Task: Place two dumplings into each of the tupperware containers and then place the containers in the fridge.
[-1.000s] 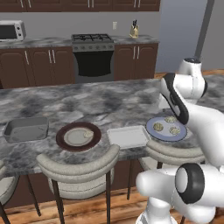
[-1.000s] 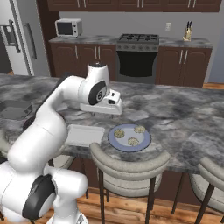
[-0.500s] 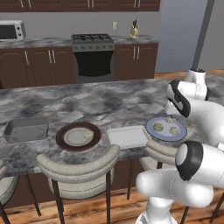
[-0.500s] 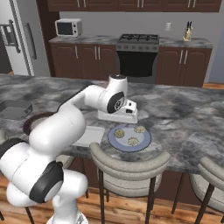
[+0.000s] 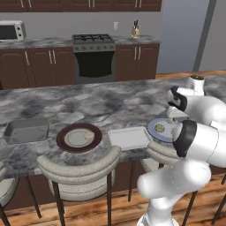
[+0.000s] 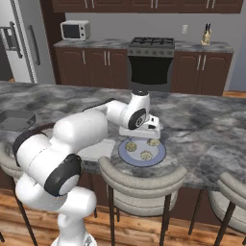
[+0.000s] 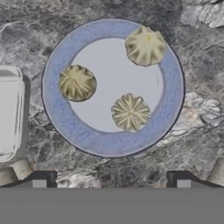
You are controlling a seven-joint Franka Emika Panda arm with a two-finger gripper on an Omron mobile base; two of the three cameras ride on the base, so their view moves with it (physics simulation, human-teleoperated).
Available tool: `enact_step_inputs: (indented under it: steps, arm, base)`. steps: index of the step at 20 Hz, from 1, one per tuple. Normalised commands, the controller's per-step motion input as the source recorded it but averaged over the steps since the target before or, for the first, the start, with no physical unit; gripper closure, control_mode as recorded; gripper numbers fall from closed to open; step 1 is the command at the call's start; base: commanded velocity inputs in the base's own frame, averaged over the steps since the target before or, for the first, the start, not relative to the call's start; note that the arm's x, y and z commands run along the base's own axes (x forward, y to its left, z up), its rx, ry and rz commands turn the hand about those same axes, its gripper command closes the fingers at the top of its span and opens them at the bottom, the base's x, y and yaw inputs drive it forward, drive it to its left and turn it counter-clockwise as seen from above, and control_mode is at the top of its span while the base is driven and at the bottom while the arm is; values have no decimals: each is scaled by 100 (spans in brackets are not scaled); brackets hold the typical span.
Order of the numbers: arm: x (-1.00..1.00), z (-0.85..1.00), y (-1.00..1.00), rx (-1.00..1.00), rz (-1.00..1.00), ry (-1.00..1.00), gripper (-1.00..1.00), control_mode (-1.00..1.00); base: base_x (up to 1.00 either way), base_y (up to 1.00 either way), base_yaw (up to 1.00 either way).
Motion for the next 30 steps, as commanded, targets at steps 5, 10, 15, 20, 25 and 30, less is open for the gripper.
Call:
enact_step_inputs:
  steps: [5,10,15,20,25,30]
  arm:
    - [54,-42,-38,2,0,5,-100,-100]
    - [31,-54,-12,1,0,7,-100,-100]
    - [11,-36,0,1,0,6,-100,-100]
    - [-9,-20,0,0,0,9,-100,-100]
    - [0,-30,0,3,0,7,-100,-100]
    - [0,-29,0,3,0,8,-100,-100]
  base:
    - [0,0,0]
    - [0,0,0]
    - [0,0,0]
    - [0,0,0]
    - [0,0,0]
    - [0,0,0]
